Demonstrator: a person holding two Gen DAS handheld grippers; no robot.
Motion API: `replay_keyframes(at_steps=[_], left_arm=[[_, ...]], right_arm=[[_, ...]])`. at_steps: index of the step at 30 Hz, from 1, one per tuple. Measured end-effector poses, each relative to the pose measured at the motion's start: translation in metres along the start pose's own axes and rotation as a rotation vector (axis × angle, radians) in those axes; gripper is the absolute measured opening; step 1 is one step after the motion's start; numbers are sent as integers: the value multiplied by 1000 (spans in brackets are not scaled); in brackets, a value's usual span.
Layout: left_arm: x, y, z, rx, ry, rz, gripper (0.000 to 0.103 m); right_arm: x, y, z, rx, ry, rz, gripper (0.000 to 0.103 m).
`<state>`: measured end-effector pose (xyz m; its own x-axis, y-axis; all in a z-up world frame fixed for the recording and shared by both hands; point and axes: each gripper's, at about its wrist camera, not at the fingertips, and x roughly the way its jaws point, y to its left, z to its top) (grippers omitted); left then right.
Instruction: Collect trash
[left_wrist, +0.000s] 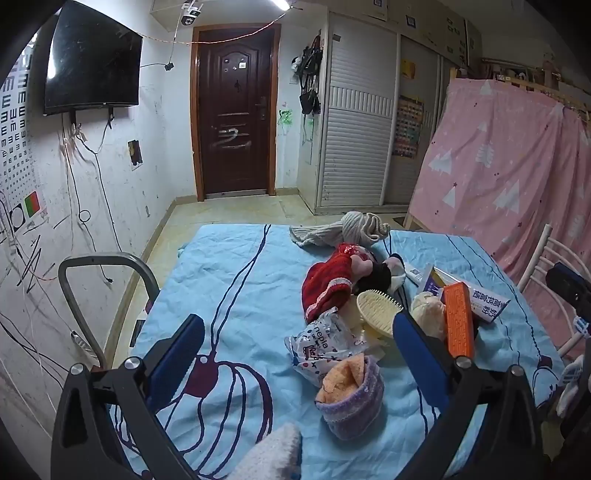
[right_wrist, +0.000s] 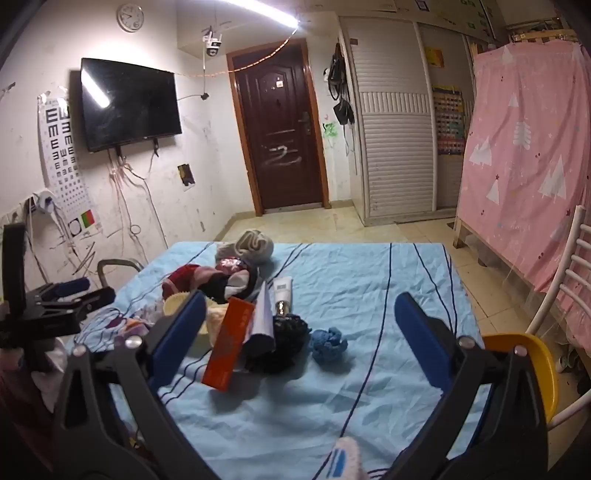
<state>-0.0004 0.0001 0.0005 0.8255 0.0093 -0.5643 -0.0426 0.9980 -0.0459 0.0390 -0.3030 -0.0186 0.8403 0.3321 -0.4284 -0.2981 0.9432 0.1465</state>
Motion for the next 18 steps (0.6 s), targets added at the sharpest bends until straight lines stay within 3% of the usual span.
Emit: replay_keyframes(at_steps=[18], left_arm=[[2, -3, -1, 21, 16, 5, 93]], right_arm=[[-2, -2, 1, 7, -14, 8, 98]])
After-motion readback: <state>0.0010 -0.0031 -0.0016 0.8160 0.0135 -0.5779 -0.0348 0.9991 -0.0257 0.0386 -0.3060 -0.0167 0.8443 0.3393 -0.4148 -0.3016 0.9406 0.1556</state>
